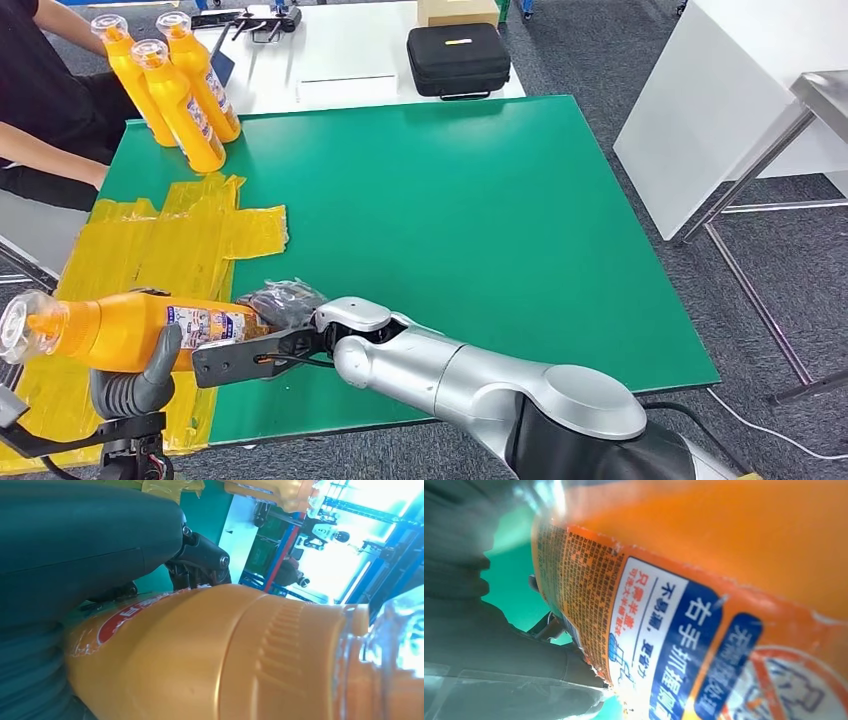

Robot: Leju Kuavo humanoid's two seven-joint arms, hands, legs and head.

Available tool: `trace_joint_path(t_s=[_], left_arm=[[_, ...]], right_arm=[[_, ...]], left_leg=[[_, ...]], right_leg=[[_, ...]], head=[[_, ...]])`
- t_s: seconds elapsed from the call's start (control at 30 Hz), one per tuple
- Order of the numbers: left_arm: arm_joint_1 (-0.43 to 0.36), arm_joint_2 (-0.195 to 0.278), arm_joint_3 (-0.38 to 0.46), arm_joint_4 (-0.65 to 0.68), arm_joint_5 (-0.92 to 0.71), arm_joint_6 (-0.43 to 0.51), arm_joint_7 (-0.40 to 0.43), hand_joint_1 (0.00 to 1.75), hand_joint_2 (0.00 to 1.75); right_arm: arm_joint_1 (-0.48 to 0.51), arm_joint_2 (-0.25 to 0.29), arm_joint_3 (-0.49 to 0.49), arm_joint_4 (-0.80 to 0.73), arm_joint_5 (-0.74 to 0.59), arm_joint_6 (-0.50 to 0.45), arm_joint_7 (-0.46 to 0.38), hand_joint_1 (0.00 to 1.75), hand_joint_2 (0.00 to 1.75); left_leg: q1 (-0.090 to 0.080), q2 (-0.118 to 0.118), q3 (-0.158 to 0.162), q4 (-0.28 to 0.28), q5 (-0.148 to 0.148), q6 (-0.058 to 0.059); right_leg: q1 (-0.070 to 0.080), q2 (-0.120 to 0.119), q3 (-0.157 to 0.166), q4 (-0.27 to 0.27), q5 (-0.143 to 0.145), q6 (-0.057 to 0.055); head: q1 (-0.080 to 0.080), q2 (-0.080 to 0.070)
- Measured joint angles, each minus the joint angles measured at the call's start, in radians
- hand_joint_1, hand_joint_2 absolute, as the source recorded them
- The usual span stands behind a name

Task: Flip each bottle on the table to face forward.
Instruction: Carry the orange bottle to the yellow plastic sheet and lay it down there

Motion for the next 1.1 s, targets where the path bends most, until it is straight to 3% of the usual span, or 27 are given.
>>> trace_joint_path(t_s=[0.13,0.2,0.3,0.43,0.57,0.73,0.83,0.97,1.0,1.03,1.1], left_arm=[[0.011,0.028,-0.018,0.005,0.035,0.022,-0.048,1.75,1.75],[0.011,0.070,-0.039,0.017,0.081,0.055,-0.090,1.75,1.75],[0.013,0.193,-0.086,0.051,0.215,0.109,-0.171,1.75,1.75],[0.034,0.409,-0.145,0.089,0.399,0.129,-0.246,1.75,1.75],[0.053,0.557,-0.193,0.094,0.487,0.148,-0.262,1.75,1.75],[0.112,0.785,-0.218,0.050,0.664,0.174,-0.279,1.75,1.75],[0.140,0.869,-0.218,0.023,0.698,0.176,-0.283,1.75,1.75],[0.160,0.920,-0.218,0.004,0.702,0.182,-0.286,1.75,1.75],[0.163,0.931,-0.218,-0.001,0.702,0.183,-0.287,1.75,1.75],[0.166,0.939,-0.218,-0.004,0.702,0.183,-0.288,1.75,1.75],[0.170,0.953,-0.218,-0.009,0.702,0.183,-0.289,1.75,1.75]], right_arm=[[-0.002,-0.009,0.007,-0.017,0.005,0.004,0.001,1.75,1.75],[-0.005,-0.012,0.010,-0.028,0.006,0.010,0.008,1.75,1.75],[-0.007,-0.019,0.012,-0.055,0.005,0.025,0.035,1.75,1.75],[-0.005,-0.040,0.019,-0.101,0.000,0.030,0.060,1.75,1.75],[0.002,-0.054,0.022,-0.133,-0.003,0.031,0.073,1.75,1.75],[-0.007,-0.069,0.021,-0.182,-0.037,0.033,0.103,1.75,1.75],[-0.013,-0.075,0.020,-0.204,-0.047,0.033,0.105,1.75,1.75],[-0.015,-0.079,0.020,-0.221,-0.049,0.033,0.105,1.75,1.75],[-0.015,-0.080,0.020,-0.224,-0.049,0.033,0.105,1.69,1.75],[-0.016,-0.082,0.020,-0.228,-0.050,0.033,0.105,1.25,1.75],[-0.016,-0.084,0.020,-0.233,-0.050,0.033,0.105,0.38,0.87]], left_leg=[[0.000,0.000,0.000,0.000,0.000,0.000],[0.000,0.000,0.000,0.000,0.000,0.000],[0.001,0.000,0.000,0.000,0.000,0.000],[0.004,0.001,0.000,0.000,0.000,-0.002],[0.006,0.000,-0.001,-0.001,0.000,-0.003],[0.006,0.002,-0.001,-0.001,-0.001,-0.004],[0.006,0.000,-0.001,-0.001,0.000,-0.005],[0.006,0.000,-0.001,-0.001,0.000,-0.005],[0.006,0.000,-0.001,-0.001,0.000,-0.005],[0.006,0.000,-0.001,-0.001,0.000,-0.005],[0.006,0.001,-0.001,-0.001,0.000,-0.005]], right_leg=[[0.000,0.000,0.000,0.000,0.000,0.000],[0.000,0.000,0.000,0.000,0.000,0.000],[0.001,0.000,0.000,0.000,0.000,0.000],[0.004,0.001,-0.001,0.000,-0.001,-0.001],[0.005,0.000,-0.001,0.001,-0.002,-0.003],[0.006,0.002,-0.002,0.001,0.000,-0.007],[0.006,0.000,-0.002,0.001,-0.002,-0.009],[0.006,0.000,-0.002,0.001,-0.002,-0.009],[0.006,0.000,-0.002,0.001,-0.002,-0.009],[0.006,0.000,-0.002,0.001,-0.001,-0.009],[0.006,0.000,-0.002,0.001,-0.001,-0.009]], head=[[0.000,0.000],[0.000,0.000],[0.000,0.000],[0.000,0.000],[0.000,0.000],[0.000,0.000],[0.000,0.000],[0.001,0.000],[0.000,0.000],[0.001,0.000],[0.000,0.000]])
